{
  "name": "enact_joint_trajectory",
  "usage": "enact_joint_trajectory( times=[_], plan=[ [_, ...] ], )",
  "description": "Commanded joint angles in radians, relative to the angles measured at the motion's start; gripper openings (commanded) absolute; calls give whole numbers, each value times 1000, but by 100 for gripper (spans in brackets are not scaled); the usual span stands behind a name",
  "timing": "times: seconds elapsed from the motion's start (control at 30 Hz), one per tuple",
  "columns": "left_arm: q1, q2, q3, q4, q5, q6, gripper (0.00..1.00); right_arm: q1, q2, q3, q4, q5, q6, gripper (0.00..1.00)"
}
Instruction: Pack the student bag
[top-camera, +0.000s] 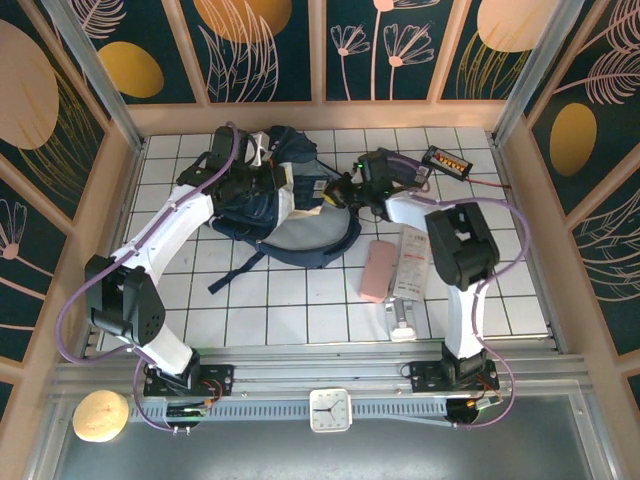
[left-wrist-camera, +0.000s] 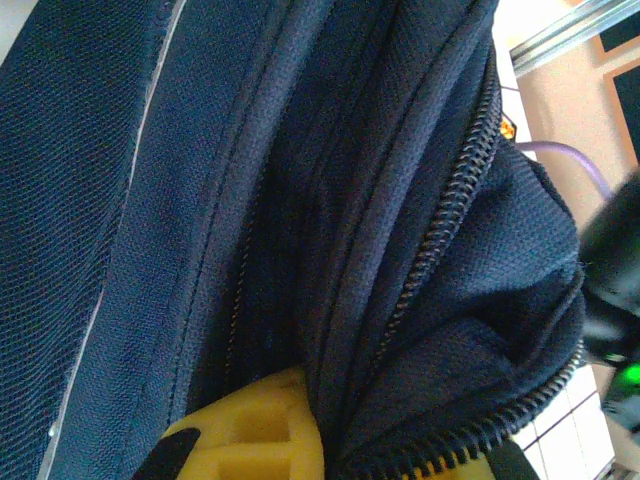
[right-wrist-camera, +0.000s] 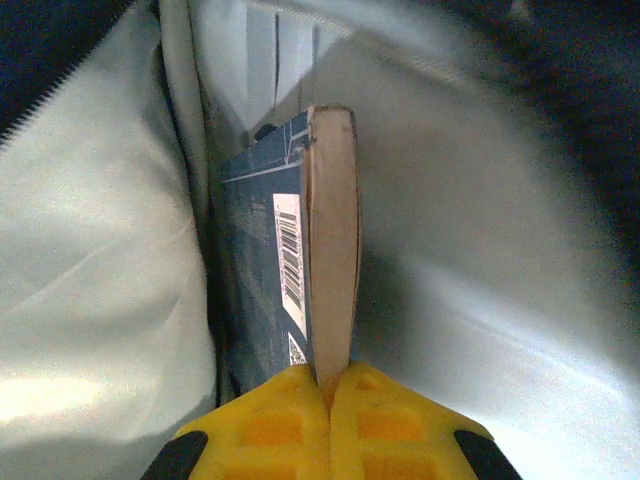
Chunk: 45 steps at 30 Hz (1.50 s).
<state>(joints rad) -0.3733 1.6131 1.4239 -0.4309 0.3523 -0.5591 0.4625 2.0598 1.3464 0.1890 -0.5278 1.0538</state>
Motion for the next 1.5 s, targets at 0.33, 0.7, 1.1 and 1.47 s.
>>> enact_joint_trajectory(
  times=[0.33,0.7,1.1,1.47],
  plan=[
    [-10,-22,-45,100,20,-3,0,-134,-390,10,-649,2,-338,61],
    [-10,7,-48,94,22,11,0,-398,-335,12,-824,35,-557,60],
    [-11,-4,-100,94,44,11,0,-560,107,324,-764,208,-580,56],
    [-11,9,-111,77,66,22,0,-546,297,536,-753,187,-549,54]
  ],
)
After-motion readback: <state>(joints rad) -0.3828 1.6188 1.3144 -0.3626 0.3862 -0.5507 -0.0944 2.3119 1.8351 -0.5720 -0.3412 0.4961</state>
